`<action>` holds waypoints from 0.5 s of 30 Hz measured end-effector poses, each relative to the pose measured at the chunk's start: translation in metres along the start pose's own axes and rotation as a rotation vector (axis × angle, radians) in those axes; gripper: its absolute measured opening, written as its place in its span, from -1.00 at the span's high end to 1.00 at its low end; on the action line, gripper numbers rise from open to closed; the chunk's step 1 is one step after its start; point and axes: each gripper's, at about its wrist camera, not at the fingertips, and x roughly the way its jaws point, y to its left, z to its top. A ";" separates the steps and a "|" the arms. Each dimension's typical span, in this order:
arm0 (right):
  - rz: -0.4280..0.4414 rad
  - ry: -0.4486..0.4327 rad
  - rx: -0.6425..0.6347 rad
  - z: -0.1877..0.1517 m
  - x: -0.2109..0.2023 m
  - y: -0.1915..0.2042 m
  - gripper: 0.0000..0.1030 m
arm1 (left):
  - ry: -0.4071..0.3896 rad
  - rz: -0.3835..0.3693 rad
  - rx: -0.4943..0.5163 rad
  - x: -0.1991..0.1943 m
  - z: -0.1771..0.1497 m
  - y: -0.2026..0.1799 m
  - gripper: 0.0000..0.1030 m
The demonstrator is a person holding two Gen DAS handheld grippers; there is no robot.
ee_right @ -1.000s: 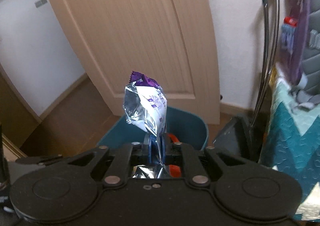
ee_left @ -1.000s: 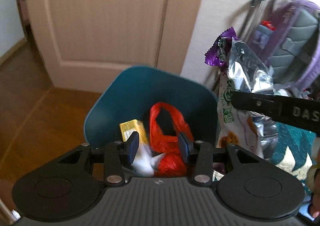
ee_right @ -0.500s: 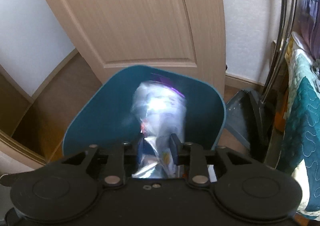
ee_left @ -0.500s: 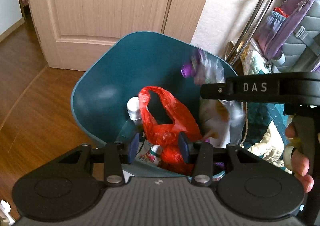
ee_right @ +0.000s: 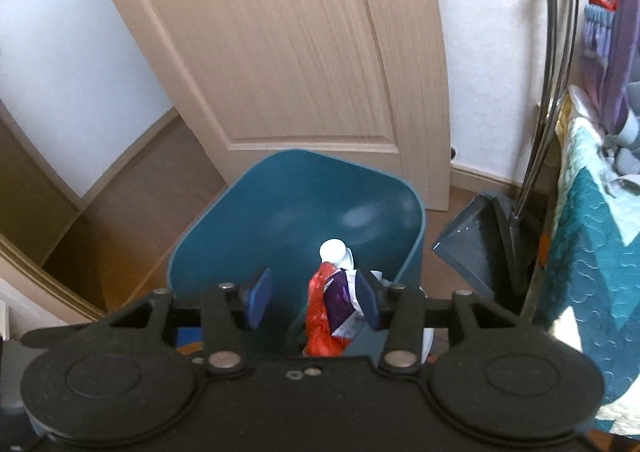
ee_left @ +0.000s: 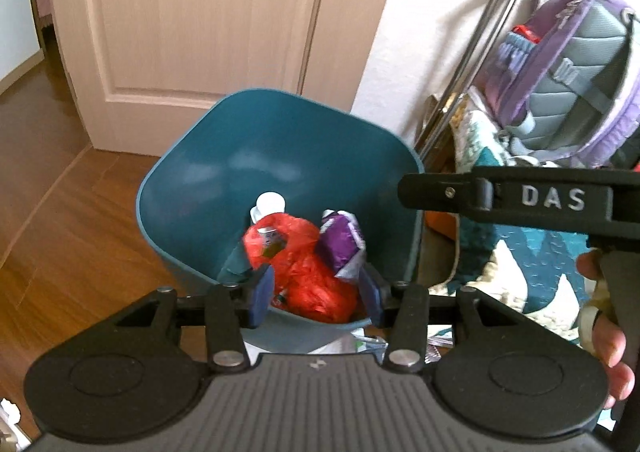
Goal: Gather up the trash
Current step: 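Move both tools back down toward the remaining trash on the floor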
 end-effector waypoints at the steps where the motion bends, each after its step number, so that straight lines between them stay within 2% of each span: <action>1: 0.002 -0.009 -0.002 0.000 -0.008 -0.001 0.09 | -0.007 -0.001 0.005 -0.007 -0.001 -0.003 0.10; 4: 0.009 -0.033 -0.003 -0.004 -0.033 -0.002 0.08 | -0.027 -0.005 0.015 -0.027 -0.003 -0.013 -0.04; 15: 0.031 -0.103 -0.052 -0.035 -0.124 -0.006 0.06 | -0.088 -0.033 0.068 -0.096 -0.020 -0.054 -0.05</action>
